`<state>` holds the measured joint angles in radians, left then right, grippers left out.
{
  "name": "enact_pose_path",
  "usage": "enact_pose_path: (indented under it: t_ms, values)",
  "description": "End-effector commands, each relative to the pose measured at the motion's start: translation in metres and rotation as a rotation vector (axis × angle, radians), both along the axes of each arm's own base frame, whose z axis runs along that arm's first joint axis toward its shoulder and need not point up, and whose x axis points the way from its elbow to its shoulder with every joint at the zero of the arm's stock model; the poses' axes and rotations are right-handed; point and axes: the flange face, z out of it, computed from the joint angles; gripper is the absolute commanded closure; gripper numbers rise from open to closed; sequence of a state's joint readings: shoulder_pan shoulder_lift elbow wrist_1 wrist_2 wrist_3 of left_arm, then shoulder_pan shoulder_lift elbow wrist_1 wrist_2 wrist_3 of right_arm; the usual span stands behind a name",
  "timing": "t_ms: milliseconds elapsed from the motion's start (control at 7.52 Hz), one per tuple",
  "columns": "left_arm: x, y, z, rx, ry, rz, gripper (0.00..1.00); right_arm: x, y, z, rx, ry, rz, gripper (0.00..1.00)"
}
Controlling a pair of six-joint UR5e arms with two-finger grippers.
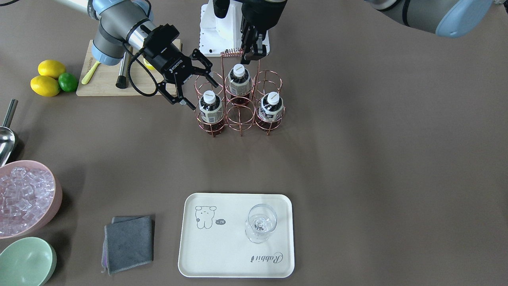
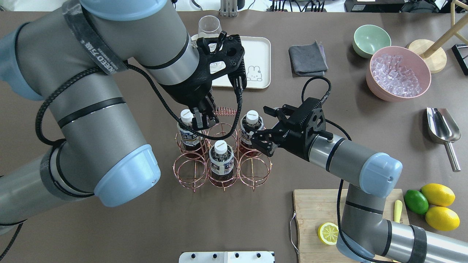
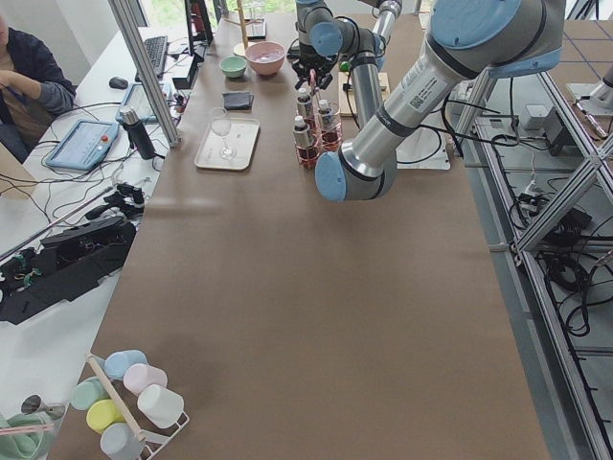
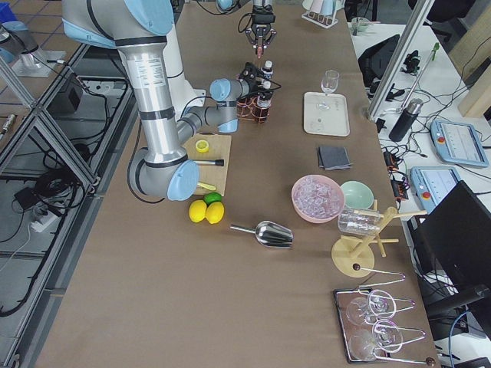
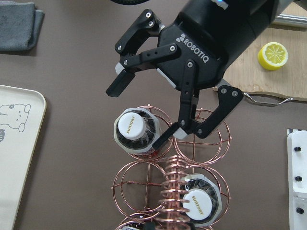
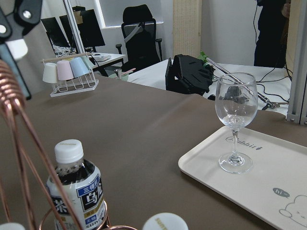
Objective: Take tea from basket to plate
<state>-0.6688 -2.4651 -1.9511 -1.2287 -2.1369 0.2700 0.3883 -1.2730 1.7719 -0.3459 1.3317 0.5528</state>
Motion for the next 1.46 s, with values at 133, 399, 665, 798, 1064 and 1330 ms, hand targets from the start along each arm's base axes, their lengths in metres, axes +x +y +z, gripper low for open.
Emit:
enact_pose_path:
  t_ms: [133,399,665,798,1064,1330]
  values:
    - [0.000,0.000,0.000,0.000,0.000,0.000,1.00,0.000,-0.001,-0.008,0.043,0.015,0.010,0.39]
    - [-0.001,-0.001,0.000,0.000,0.000,-0.002,1.00,-0.001,-0.002,-0.009,0.042,0.014,0.013,0.48]
    - [-0.001,0.000,0.000,0.002,0.001,-0.003,1.00,0.000,-0.003,-0.007,0.033,0.013,0.013,1.00]
    - [-0.002,0.000,-0.001,0.002,0.002,-0.002,1.00,0.005,-0.008,-0.011,0.041,0.019,0.022,1.00]
    - [-0.002,0.001,-0.001,0.003,0.004,-0.002,1.00,0.028,-0.004,-0.056,0.029,0.047,0.031,1.00]
    - [-0.002,0.001,0.002,0.001,0.001,-0.002,1.00,0.049,-0.001,-0.081,0.022,0.038,0.039,1.00]
